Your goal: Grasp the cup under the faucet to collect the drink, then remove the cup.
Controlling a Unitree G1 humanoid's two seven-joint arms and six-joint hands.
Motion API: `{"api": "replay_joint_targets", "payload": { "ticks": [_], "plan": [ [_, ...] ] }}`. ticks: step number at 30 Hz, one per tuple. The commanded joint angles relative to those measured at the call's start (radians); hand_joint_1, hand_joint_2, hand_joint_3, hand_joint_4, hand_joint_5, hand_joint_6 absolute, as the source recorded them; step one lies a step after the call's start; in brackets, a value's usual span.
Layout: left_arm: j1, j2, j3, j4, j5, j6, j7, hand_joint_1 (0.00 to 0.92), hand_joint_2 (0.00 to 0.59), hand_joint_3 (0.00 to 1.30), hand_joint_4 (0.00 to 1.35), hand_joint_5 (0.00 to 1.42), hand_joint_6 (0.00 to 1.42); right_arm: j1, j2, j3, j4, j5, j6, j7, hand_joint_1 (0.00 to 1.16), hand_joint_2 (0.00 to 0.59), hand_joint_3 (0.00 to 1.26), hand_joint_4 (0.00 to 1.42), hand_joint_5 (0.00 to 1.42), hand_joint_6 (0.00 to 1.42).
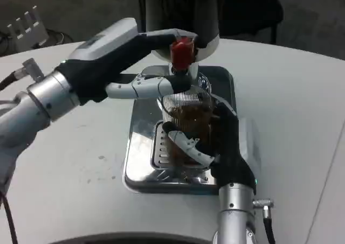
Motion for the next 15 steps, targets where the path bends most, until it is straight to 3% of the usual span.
{"api": "replay_joint_targets", "payload": {
  "ticks": [1,15],
  "plan": [
    [0.042,0.012,0.027,-0.01,0.0,0.013,0.003,0.0,0.109,0.27,0.28,0.36,0.34,0.012,0.114,0.001,0.006,0.024,0.012,-0.001,0.7,0.223,0.4,0.44,0.5,0.41],
    [0.07,0.004,0.067,-0.064,-0.024,0.012,-0.002,0.0,0.112,0.3,0.33,0.4,0.38,0.045,0.095,0.008,-0.064,0.022,-0.001,-0.01,0.69,0.226,0.45,0.5,0.57,0.48]
  ]
}}
